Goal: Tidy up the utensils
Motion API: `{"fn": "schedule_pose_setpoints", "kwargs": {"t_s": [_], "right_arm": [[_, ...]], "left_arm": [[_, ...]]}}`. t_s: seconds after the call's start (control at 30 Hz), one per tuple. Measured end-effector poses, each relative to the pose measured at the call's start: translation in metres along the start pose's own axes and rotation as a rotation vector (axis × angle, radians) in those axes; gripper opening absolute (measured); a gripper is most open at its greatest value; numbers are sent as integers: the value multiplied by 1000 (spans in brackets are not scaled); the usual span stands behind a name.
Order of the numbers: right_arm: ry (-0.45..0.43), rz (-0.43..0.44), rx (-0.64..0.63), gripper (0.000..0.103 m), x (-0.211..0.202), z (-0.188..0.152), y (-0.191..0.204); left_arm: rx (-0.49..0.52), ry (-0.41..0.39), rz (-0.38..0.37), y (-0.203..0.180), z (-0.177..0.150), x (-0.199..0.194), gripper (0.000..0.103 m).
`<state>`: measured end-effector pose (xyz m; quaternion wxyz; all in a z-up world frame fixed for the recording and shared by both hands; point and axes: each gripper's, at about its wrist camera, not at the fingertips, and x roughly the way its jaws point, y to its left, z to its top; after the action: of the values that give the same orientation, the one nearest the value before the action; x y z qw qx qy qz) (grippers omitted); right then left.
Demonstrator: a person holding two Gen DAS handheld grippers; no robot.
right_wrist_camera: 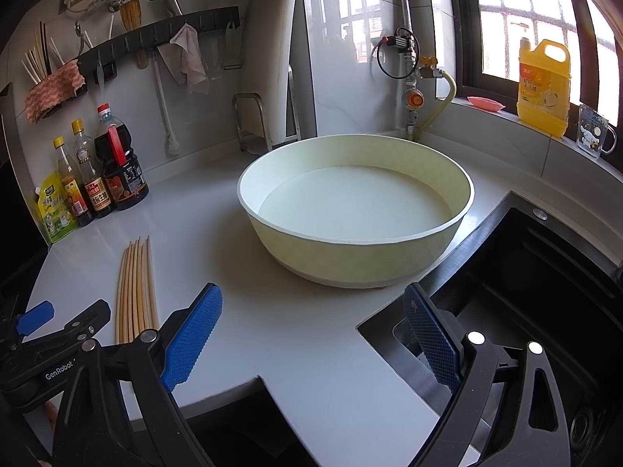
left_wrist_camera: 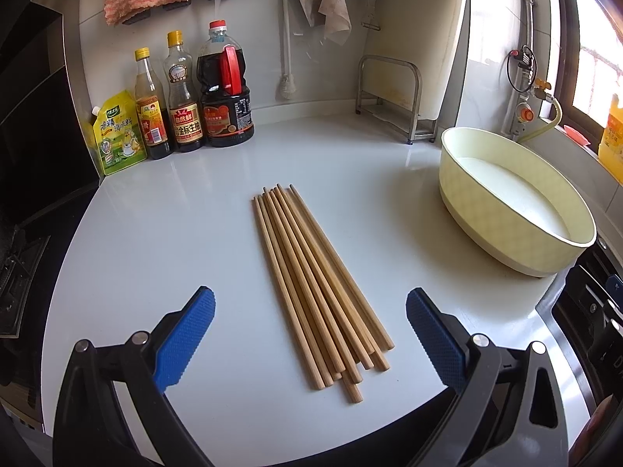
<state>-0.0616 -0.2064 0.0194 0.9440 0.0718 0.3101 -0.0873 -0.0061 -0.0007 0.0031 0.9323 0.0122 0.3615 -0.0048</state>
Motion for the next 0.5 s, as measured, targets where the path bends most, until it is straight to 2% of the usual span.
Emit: {"fn": "schedule_pose_setpoints", "kwargs": {"t_s": [0.5], "right_arm": [[-1, 5, -5, 90, 0, 0, 2]], "left_arm": [[-3, -1, -1, 1, 1, -1, 97]]}}
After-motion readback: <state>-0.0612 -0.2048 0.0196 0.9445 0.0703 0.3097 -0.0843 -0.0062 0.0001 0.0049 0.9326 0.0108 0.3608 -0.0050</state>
